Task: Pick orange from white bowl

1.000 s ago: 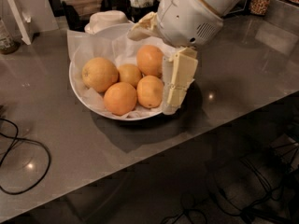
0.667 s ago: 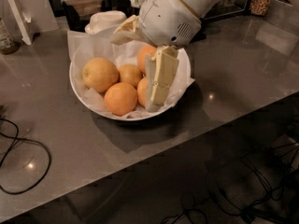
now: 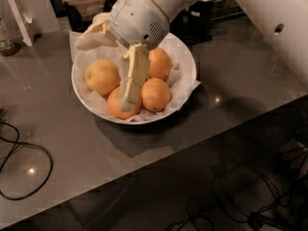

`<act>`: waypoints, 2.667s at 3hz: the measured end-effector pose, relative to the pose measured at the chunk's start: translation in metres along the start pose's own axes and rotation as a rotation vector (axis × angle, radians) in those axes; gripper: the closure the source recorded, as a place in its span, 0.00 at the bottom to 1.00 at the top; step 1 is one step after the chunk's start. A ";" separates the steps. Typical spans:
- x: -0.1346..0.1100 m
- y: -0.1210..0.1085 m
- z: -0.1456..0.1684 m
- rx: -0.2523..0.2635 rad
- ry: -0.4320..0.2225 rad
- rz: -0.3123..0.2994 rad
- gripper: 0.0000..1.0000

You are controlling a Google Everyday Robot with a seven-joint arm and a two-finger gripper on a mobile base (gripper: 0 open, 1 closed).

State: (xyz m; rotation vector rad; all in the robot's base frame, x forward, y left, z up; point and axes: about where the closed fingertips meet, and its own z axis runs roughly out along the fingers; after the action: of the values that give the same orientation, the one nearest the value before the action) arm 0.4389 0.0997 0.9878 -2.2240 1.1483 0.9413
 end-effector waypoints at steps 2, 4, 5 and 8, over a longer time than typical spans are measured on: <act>-0.023 -0.038 0.019 -0.015 -0.052 -0.088 0.00; -0.015 -0.044 0.016 0.026 -0.065 -0.081 0.00; 0.000 -0.058 0.011 0.030 -0.090 -0.097 0.00; 0.031 -0.075 0.004 0.024 -0.130 -0.084 0.19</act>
Offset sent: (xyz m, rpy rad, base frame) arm 0.0202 0.0527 0.0073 0.0555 -0.0191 0.1547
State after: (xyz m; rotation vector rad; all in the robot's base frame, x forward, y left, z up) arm 0.5134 0.1271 0.9690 -2.1407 0.9948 1.0155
